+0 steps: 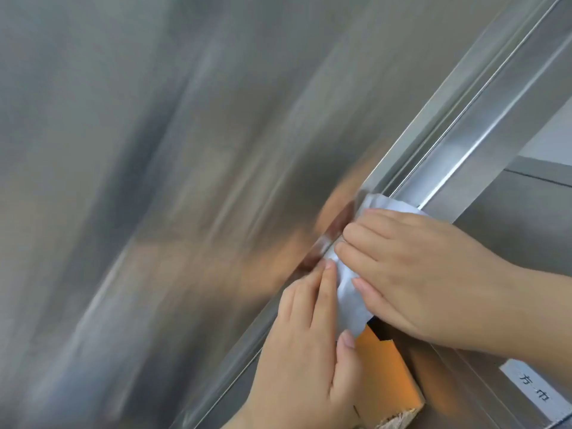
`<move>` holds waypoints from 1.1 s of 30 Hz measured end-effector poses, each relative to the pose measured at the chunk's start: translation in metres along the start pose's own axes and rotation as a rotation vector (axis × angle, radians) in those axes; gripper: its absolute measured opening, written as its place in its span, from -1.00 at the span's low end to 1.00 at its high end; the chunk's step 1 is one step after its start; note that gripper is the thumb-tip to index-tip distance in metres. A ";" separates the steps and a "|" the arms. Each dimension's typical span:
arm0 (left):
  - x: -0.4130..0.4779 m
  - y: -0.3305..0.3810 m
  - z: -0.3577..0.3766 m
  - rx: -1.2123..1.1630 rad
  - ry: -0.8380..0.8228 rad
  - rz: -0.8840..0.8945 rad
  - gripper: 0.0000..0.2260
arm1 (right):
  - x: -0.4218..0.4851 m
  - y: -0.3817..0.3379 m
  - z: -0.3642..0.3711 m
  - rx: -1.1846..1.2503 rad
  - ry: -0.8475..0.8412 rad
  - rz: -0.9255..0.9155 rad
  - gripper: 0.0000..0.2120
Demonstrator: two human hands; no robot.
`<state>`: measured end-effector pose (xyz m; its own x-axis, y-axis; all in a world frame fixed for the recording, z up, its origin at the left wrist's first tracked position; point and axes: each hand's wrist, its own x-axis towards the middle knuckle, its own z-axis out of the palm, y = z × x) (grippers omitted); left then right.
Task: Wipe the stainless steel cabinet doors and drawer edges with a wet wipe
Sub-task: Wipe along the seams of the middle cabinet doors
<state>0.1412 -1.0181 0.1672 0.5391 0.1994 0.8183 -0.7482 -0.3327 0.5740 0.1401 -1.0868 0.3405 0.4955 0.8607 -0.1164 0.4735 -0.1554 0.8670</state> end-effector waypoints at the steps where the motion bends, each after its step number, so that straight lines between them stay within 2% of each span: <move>1: 0.013 0.007 0.000 0.003 0.007 0.030 -0.49 | -0.003 0.015 -0.008 -0.020 0.017 0.006 -0.73; 10: 0.117 0.061 0.003 0.099 0.029 0.256 -0.49 | -0.024 0.123 -0.072 -0.214 0.012 0.120 -0.59; 18: 0.190 0.106 0.008 0.129 0.050 0.337 -0.34 | -0.043 0.184 -0.111 -0.250 0.072 0.272 -0.59; 27: 0.234 0.132 0.013 0.126 0.055 0.364 -0.46 | -0.045 0.215 -0.123 -0.429 0.170 0.377 -0.64; 33: 0.232 0.131 0.013 0.117 0.053 0.327 -0.46 | -0.041 0.212 -0.119 -0.430 0.189 0.381 -0.67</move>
<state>0.1736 -1.0278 0.4323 0.2552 0.1109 0.9605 -0.8269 -0.4899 0.2762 0.1336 -1.0974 0.5864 0.4157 0.8604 0.2948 -0.0683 -0.2937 0.9535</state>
